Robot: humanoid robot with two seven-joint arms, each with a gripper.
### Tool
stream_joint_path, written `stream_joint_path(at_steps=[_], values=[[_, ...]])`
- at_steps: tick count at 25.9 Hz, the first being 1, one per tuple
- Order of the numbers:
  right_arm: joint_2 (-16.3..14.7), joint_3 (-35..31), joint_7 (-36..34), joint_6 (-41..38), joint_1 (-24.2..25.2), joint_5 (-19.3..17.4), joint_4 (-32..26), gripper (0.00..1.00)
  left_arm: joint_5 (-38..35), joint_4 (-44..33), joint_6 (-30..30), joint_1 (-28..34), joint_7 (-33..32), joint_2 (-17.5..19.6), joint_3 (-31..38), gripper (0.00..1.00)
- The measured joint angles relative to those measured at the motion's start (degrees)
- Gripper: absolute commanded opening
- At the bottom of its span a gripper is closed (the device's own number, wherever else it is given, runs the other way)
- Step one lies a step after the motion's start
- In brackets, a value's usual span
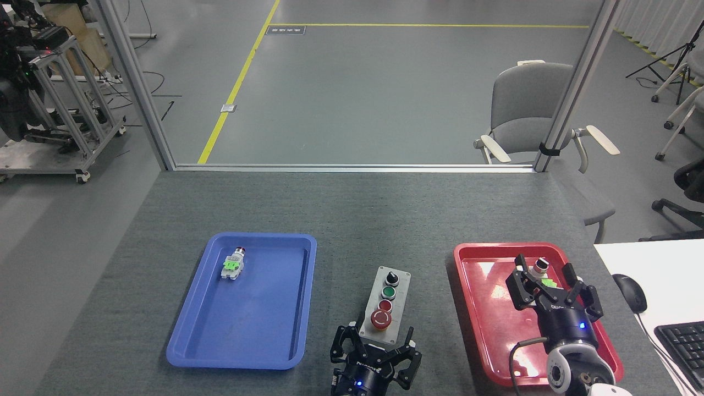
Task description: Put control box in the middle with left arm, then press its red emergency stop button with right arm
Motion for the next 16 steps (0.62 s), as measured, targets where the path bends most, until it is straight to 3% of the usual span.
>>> stream_joint_path(at_steps=[3,8,9,11,16], values=[[-0.8,0.1,0.0,-0.3,-0.1,0.0,0.0,0.63,0.0,-7.1,0.5,1.6,1.7,5.7,2.0,1.00],[-1.3,0.5,0.0,-2.7,-0.5,0.1,0.2,0.05,0.2,-17.6,-0.2,4.7,2.2,14.4,8.5,1.00],[-1.4,0.9,0.0,-4.2,-0.8,0.2,0.3,0.00,0.3,-18.9,-0.6,5.2,2.2,15.8,10.1,1.00],[-1.5,2.1,0.1,-8.4,-1.5,0.4,0.8,0.00,0.5,-20.7,-1.9,6.4,1.1,18.1,14.3,1.00],[-1.6,5.9,0.4,-17.5,-3.2,0.8,1.7,0.00,0.5,-22.0,-7.6,9.6,-3.9,19.9,26.1,1.00]])
